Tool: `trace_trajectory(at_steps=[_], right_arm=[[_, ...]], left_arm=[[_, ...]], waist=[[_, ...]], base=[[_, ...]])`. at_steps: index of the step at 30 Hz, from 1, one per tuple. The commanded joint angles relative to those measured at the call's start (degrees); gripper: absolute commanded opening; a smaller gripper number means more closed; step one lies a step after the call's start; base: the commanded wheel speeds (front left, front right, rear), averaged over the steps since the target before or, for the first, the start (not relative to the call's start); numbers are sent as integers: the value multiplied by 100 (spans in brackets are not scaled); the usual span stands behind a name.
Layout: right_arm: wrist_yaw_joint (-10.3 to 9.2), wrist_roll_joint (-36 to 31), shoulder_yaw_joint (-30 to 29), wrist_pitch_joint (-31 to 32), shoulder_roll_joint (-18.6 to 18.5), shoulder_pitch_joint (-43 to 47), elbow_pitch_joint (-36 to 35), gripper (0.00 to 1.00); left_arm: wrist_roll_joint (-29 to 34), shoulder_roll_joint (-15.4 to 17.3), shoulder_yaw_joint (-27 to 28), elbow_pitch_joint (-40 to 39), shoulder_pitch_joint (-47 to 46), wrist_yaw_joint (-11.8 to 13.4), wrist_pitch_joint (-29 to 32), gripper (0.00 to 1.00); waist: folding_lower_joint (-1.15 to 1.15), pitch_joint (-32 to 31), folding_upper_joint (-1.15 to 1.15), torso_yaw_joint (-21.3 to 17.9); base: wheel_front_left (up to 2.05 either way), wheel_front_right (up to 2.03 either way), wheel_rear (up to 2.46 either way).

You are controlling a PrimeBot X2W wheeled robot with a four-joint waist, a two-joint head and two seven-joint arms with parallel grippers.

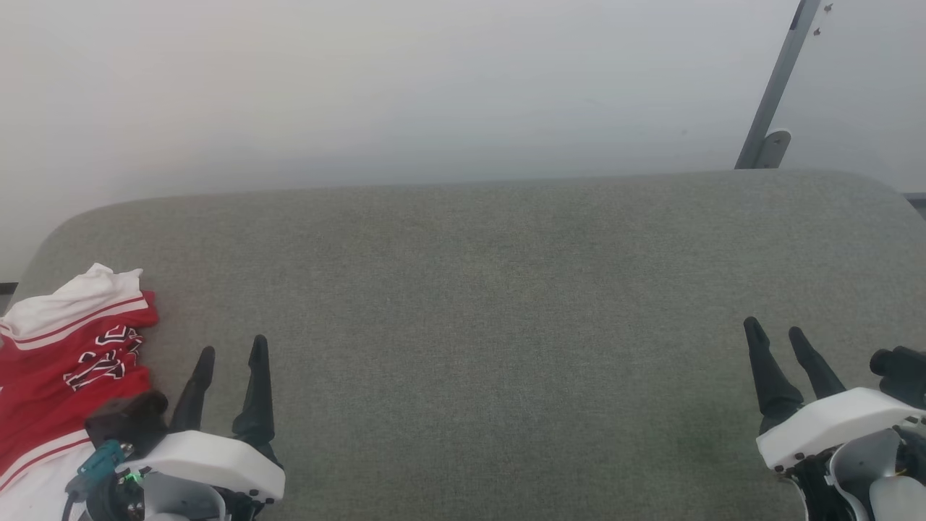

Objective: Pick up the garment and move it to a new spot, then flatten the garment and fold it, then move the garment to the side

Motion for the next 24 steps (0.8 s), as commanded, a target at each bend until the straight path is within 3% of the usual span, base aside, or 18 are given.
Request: trace_trajectory(at_steps=[1,24], right_arm=[[4,-128,-2,-49,-51,-81,-97,100],[5,-1085,56,-147,-140,-22,-244,100]], left_arm=[[167,62,-21,-75,19,28,-66,100],[1115,124,-203,-258,116,131,-350,100]], waist=[[0,-1,0,1],[0,-55,0,10]], base=[[0,0,0],[0,0,0]])
